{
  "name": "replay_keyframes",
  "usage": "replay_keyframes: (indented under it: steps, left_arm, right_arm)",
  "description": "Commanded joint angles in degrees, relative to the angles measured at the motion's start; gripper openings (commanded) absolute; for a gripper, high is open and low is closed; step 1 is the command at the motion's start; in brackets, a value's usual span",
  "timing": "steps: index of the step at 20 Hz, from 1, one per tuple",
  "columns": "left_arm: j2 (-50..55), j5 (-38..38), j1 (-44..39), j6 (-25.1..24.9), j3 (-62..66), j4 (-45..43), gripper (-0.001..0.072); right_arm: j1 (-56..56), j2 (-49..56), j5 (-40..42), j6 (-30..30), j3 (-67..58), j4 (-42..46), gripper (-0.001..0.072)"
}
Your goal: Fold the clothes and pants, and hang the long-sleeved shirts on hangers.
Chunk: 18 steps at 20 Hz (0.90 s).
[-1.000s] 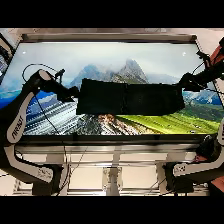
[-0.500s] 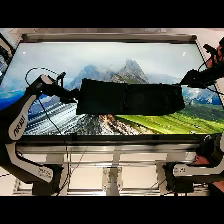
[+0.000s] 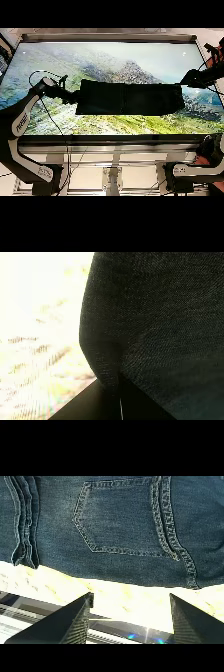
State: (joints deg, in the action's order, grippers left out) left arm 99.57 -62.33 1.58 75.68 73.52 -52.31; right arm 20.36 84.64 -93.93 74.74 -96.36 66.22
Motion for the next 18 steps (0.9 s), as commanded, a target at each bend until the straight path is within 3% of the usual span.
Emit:
replay_keyframes:
  steps: [1,8,11,14,18]
  left_arm:
    - [-2.54,-4.87,1.92,-0.09,0.20,-1.25,0.0035]
    - [-20.94,-15.34,17.33,6.43,0.83,-19.67,0.0035]
    - [-28.79,-18.01,23.39,6.84,3.41,-23.69,0.0035]
    - [-33.31,-20.02,23.87,6.84,7.76,-25.24,0.0034]
    - [-34.01,-22.77,17.11,7.39,13.46,-22.14,0.0034]
  right_arm:
    - [-0.04,-0.07,-0.98,0.81,0.00,-0.04,0.0537]
    - [-1.49,-0.07,-1.16,1.73,0.00,-0.39,0.0537]
    - [-4.15,0.00,-0.59,1.70,0.00,-0.39,0.0537]
    - [-6.99,0.02,0.15,1.73,0.00,-0.37,0.0537]
    - [-9.73,0.02,0.48,1.73,0.00,-0.37,0.0537]
